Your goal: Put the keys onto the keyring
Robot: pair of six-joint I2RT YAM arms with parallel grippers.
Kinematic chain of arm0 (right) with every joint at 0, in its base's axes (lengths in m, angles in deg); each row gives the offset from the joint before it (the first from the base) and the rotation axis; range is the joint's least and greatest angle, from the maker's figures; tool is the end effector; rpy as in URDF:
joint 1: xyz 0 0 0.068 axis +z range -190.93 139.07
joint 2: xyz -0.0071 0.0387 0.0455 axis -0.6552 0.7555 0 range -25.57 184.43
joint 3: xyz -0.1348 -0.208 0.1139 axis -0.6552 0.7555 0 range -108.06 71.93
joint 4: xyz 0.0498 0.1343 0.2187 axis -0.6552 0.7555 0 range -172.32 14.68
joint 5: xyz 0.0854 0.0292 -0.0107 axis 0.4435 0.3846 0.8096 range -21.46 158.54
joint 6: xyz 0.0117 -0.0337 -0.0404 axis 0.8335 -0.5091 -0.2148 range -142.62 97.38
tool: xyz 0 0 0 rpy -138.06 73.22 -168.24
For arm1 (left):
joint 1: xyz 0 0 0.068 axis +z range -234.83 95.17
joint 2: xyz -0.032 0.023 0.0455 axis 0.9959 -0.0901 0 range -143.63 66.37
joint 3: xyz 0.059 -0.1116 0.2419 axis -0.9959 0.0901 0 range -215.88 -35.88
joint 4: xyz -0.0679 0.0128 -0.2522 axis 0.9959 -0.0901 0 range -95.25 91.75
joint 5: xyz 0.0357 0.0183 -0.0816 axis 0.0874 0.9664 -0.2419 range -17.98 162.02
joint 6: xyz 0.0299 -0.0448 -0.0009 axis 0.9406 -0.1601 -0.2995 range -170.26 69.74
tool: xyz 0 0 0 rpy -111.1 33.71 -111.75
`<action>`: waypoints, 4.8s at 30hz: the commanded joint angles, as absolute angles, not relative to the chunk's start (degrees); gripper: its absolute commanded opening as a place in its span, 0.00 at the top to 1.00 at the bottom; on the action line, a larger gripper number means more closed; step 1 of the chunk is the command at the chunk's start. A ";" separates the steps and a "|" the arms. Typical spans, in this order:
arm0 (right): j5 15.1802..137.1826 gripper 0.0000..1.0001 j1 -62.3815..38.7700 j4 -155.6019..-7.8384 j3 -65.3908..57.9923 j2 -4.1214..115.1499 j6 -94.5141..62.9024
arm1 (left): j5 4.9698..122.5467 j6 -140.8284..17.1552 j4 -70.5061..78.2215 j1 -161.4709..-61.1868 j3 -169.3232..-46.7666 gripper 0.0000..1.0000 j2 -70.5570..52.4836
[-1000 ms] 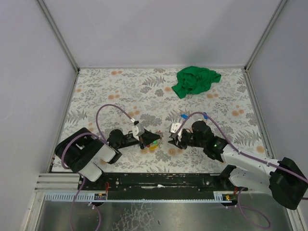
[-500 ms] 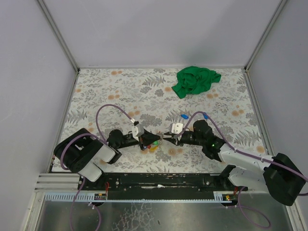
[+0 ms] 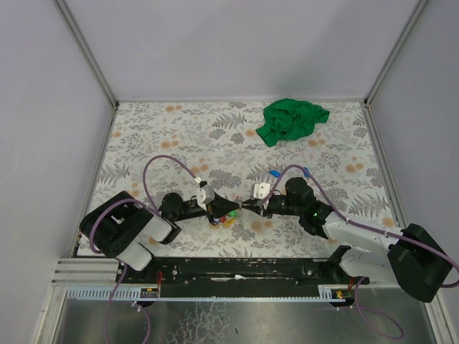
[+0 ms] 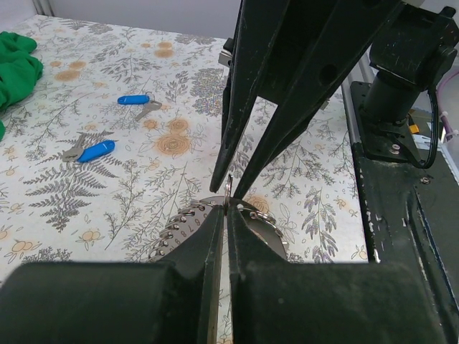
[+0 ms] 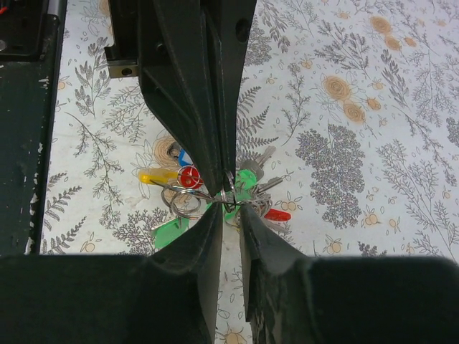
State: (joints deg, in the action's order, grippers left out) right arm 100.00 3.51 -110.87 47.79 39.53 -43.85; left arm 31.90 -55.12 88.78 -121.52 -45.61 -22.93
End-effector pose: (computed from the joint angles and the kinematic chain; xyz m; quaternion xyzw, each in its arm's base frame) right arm 0.1548 0.1779 0.2152 -0.5495 0.5382 0.3283 0.5484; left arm 0.1631 -0.1501 0.1606 0.4178 0.5252 -0.4620 0.5798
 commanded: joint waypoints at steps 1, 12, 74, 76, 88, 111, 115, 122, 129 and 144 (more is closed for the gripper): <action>102.09 0.79 2.89 -112.28 44.59 39.76 -44.57 | 30.51 -55.43 93.67 -121.21 -45.90 1.00 -22.16; 102.17 1.00 2.84 -103.02 40.21 39.73 -45.79 | 30.48 -54.22 93.69 -121.17 -45.44 0.91 -22.09; 89.41 1.00 9.38 -43.79 -0.46 58.74 -50.19 | 28.51 -51.75 84.25 -121.03 -49.85 0.88 -21.19; 89.35 1.00 9.56 -43.37 -0.74 59.08 -50.36 | 28.48 -51.90 84.32 -121.04 -49.93 0.87 -21.15; 88.41 1.00 10.39 -41.08 -3.05 60.65 -50.54 | 28.43 -51.90 84.29 -121.11 -49.91 0.91 -21.09; 85.87 0.75 10.63 -44.35 -1.35 54.86 -48.20 | 31.51 -54.70 90.92 -121.05 -47.58 1.00 -22.12; 80.59 0.59 10.57 -50.29 2.60 50.47 -44.74 | 34.06 -55.91 93.04 -121.04 -46.83 1.00 -22.19; 66.91 0.37 8.12 -66.35 12.39 42.43 -35.10 | 37.17 -56.20 93.51 -121.04 -45.54 1.00 -20.32; 58.91 0.18 0.38 -76.18 20.13 41.64 -25.54 | 40.59 -56.40 93.52 -121.05 -44.72 1.00 -19.15; 57.24 0.02 -10.79 -80.62 16.43 62.31 -19.19 | 48.76 -54.47 80.46 -120.78 -46.44 1.00 -14.04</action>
